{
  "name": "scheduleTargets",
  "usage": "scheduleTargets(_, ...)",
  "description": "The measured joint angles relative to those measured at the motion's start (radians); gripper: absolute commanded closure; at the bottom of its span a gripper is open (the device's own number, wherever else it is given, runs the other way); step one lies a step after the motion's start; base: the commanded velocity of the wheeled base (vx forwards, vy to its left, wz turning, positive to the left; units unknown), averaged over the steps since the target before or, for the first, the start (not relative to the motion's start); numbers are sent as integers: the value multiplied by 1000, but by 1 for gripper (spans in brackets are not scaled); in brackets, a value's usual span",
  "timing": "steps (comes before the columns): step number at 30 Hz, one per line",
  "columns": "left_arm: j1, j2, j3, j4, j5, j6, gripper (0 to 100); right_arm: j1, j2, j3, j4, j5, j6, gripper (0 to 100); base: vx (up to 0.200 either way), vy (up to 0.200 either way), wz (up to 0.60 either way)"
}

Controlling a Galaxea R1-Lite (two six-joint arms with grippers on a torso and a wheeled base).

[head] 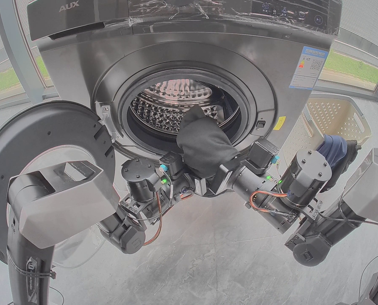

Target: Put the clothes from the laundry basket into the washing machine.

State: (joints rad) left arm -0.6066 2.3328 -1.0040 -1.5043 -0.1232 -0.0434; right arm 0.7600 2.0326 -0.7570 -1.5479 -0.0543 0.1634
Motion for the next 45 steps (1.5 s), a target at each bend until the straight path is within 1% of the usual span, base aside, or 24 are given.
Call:
scheduleTargets(3,6,-19,-5,-1,6,-8,100,-17,-6,24,-1,0,9,100,0,0,0)
scheduleTargets(6,10,-57,10,0,12,-20,100,-50,-13,52,-2,0,20,100,0,0,0)
scheduleTargets(9,10,-89,27,-1,25,-30,100,-67,-14,78,-2,0,27,100,0,0,0)
scheduleTargets(12,10,-128,46,-1,43,-44,100,-76,-13,105,-1,1,29,100,0,0,0)
scheduleTargets(16,10,-172,75,-1,50,-61,100,-77,0,122,-1,3,30,100,0,0,0)
scheduleTargets(17,10,-180,83,-1,50,-64,100,-76,3,124,-1,4,29,0,0,0,0)
scheduleTargets(24,4,-222,136,-17,76,-69,100,-58,14,149,0,7,15,0,0,0,0)
scheduleTargets(27,4,-235,162,-24,91,-66,100,-53,13,187,0,16,4,0,0,0,0)
scheduleTargets(30,3,-256,201,-29,112,-60,100,-48,3,265,1,44,-13,0,0,0,0)
scheduleTargets(33,2,-295,269,-32,127,-55,100,-31,-16,364,2,87,-26,0,0,0,0)
scheduleTargets(36,-1,-344,368,-34,134,-52,100,-10,-43,440,1,122,-36,0,0,0,0)
scheduleTargets(40,-11,-427,515,-36,140,-50,100,19,-100,540,1,194,-46,0,0,0,0)
scheduleTargets(43,-18,-474,582,-38,139,-53,100,25,-135,585,3,215,-52,0,0,0,0)
scheduleTargets(45,-20,-491,601,-38,132,-54,100,17,-148,591,4,220,-55,0,0,0,0)
